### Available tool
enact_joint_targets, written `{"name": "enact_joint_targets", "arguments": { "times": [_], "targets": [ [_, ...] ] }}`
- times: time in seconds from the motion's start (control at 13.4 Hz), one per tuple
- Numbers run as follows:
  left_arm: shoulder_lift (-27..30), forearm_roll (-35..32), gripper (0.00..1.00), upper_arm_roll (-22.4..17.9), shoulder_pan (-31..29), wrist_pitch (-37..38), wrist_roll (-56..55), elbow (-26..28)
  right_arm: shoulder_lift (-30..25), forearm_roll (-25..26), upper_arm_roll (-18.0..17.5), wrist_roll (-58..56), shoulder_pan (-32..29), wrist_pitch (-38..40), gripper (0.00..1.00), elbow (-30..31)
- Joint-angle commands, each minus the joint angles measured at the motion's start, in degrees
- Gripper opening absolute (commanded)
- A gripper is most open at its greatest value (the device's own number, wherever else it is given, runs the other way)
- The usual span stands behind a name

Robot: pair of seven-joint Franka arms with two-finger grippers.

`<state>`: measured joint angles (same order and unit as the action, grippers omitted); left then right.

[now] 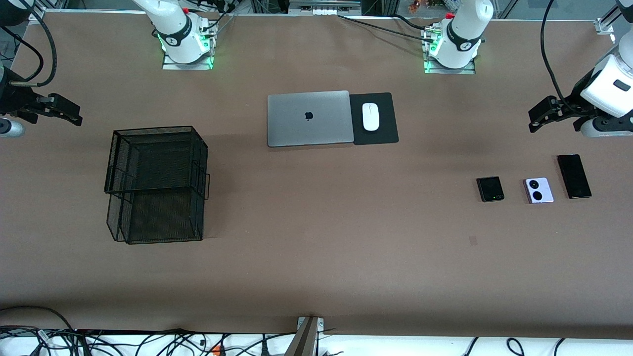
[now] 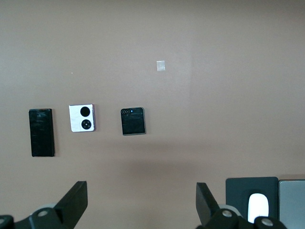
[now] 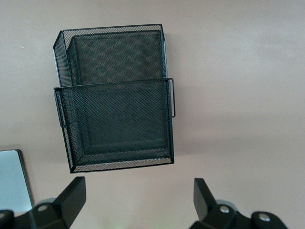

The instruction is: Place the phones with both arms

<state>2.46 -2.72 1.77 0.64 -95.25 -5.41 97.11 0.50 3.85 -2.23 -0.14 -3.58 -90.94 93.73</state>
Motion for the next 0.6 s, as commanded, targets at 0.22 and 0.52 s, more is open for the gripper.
{"name": "enact_joint_targets", "arguments": {
  "times": [0.22,0.52],
  "targets": [
    [-0.9,0.8,1.0,0.5,-0.4,2.0,0.4,-2.3,-0.1,-1.0,0.0,0.6,0.1,0.6,1.0,-0.6],
    [-1.3,1.2,1.0,0.4,-0.6,3.2,0.1,-2.4,-0.1,-1.0,0.0,0.6,0.1,0.5,1.0,-0.6]
  ]
}}
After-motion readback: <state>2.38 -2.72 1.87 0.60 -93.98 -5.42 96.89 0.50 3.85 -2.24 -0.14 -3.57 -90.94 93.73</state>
